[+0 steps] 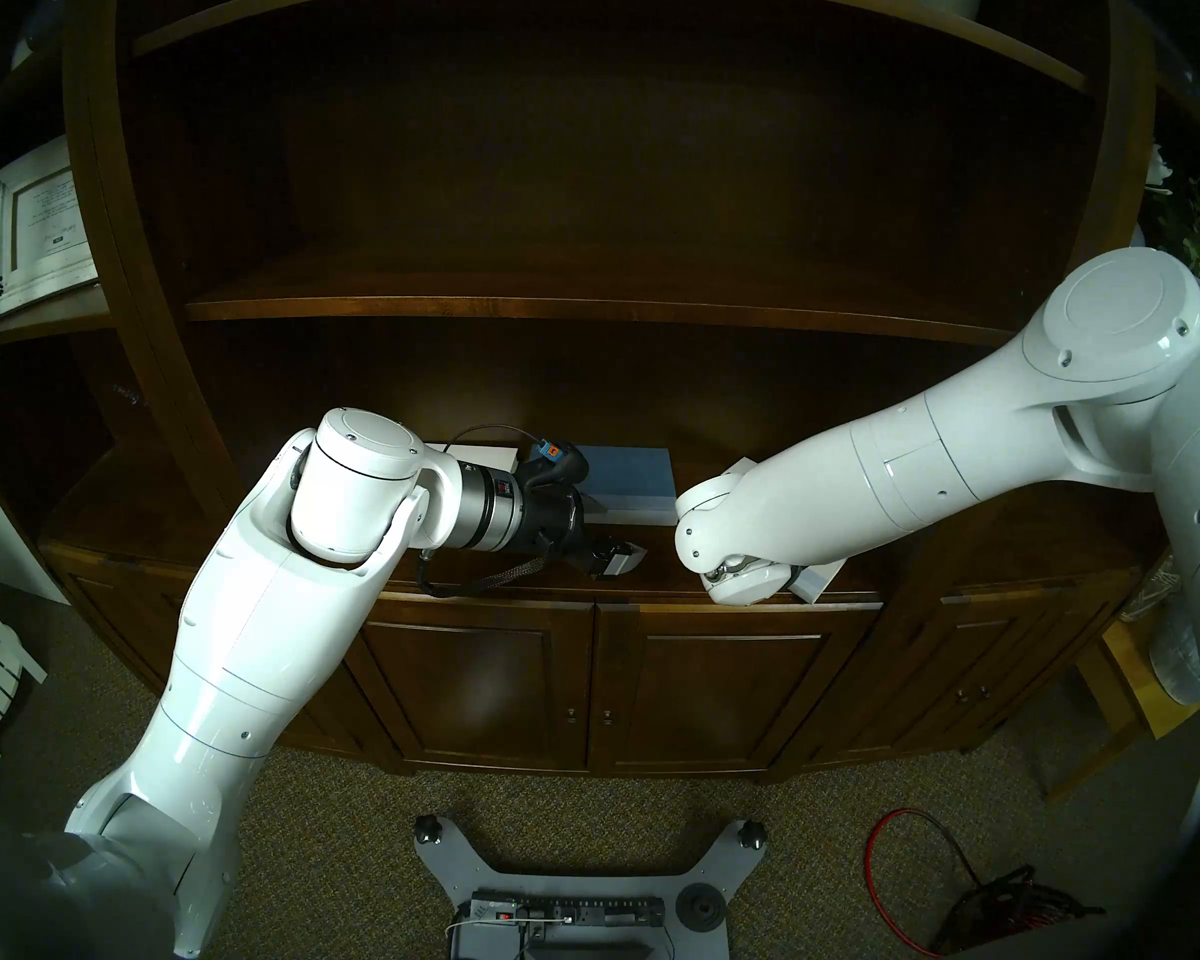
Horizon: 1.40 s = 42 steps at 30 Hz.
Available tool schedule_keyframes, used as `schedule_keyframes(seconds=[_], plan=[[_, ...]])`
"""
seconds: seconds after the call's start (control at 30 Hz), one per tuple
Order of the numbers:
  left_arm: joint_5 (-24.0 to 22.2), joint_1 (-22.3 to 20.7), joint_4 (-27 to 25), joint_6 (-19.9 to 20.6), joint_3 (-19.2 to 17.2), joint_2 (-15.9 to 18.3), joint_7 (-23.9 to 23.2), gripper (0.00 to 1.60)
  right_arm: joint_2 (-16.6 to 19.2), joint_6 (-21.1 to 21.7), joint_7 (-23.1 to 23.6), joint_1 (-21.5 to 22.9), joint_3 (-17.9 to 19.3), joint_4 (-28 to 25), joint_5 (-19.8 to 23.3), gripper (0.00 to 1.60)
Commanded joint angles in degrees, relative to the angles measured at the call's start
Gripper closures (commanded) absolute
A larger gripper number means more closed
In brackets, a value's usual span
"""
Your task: Close the books and align them horizontally on the shelf
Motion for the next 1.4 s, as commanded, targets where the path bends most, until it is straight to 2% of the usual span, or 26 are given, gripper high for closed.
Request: schedule_keyframes(seconds=[0.0,0.2,0.4,0.63,0.67,0.7,0.83,0.9,1.0,1.17,1.37], plan=[[-0.1,-1.6,-1.1,-0.3,-0.5,-0.3,-0.1,0.0,1.0,-0.3,-5.3,-0.2,-5.0,5.6,-0.6,0.0],[-0.1,-1.5,-1.0,-0.3,-0.5,-0.3,-0.1,0.0,1.8,-0.7,-7.3,1.5,-5.5,3.8,0.5,0.0],[-0.1,-1.5,-1.0,-0.3,-0.5,-0.3,-0.1,0.0,2.2,-1.9,-9.4,3.8,-6.1,-0.2,1.7,0.0],[-0.1,-1.5,-1.0,-0.3,-0.5,-0.3,-0.1,0.0,1.3,-3.5,-10.9,5.7,-8.5,-3.4,3.7,0.0],[-0.1,-1.5,-1.1,-0.3,-0.5,-0.3,-0.1,0.0,1.0,-3.8,-12.7,5.8,-8.8,-3.8,4.2,0.0],[-0.1,-1.6,-1.1,-0.3,-0.5,-0.3,-0.1,0.0,0.6,-4.3,-11.0,6.9,-9.9,-4.6,5.0,0.0],[-0.1,-1.6,-1.1,-0.3,-0.5,-0.3,-0.1,0.0,-0.5,-6.3,-15.3,8.6,-11.2,-7.2,7.0,0.0],[-0.1,-1.6,-1.1,-0.3,-0.5,-0.3,-0.1,0.0,-1.0,-7.4,-15.7,9.4,-12.0,-8.0,7.7,0.0],[-0.1,-1.6,-1.1,-0.3,-0.5,-0.3,-0.1,0.0,-1.5,-9.0,-17.4,9.8,-12.2,-9.1,8.0,0.0],[-0.1,-1.7,-1.1,-0.3,-0.5,-0.2,-0.2,0.0,-2.3,-11.4,-17.6,9.4,-11.8,-10.3,7.8,0.0],[-0.1,-1.6,-1.1,-0.3,-0.5,-0.3,-0.1,0.0,0.4,-13.2,-16.2,13.3,-8.1,-17.8,8.1,0.0]])
